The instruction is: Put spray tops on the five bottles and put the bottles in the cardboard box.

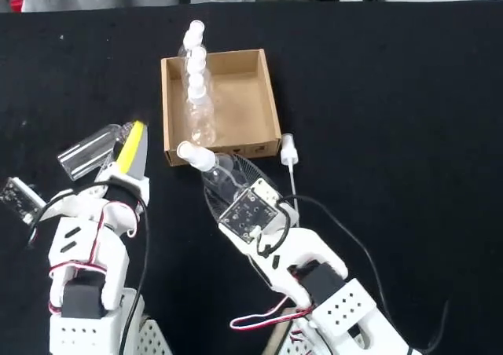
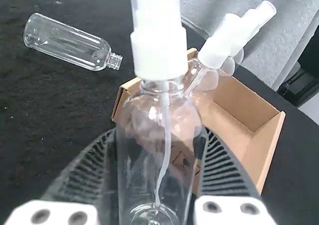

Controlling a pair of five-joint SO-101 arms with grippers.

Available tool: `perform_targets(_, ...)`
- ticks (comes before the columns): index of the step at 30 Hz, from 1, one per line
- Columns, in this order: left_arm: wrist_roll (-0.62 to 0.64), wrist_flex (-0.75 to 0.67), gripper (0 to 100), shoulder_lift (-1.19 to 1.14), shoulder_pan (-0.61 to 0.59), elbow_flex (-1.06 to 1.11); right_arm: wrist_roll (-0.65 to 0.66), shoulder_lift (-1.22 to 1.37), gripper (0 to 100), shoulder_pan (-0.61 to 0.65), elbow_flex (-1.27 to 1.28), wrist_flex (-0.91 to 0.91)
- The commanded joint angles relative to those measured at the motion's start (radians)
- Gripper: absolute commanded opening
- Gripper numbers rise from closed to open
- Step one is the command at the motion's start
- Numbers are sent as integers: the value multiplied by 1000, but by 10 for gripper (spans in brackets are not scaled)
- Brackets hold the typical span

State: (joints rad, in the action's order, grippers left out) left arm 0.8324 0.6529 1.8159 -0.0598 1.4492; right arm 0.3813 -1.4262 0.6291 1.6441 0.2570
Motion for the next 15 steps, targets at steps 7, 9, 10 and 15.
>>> perform_targets(7, -2, 118, 213, 8, 4, -88, -11, -28, 120, 11, -12, -34)
perform_targets(9, -2, 166, 214, 8, 24, -114, -11, -28, 120, 11, -12, -34)
perform_targets(10, -12, 183, 214, 8, 45, -120, -11, -28, 120, 11, -12, -34)
perform_targets(15, -74, 204, 213, 8, 154, -122, -11, -28, 120, 11, -10, -34)
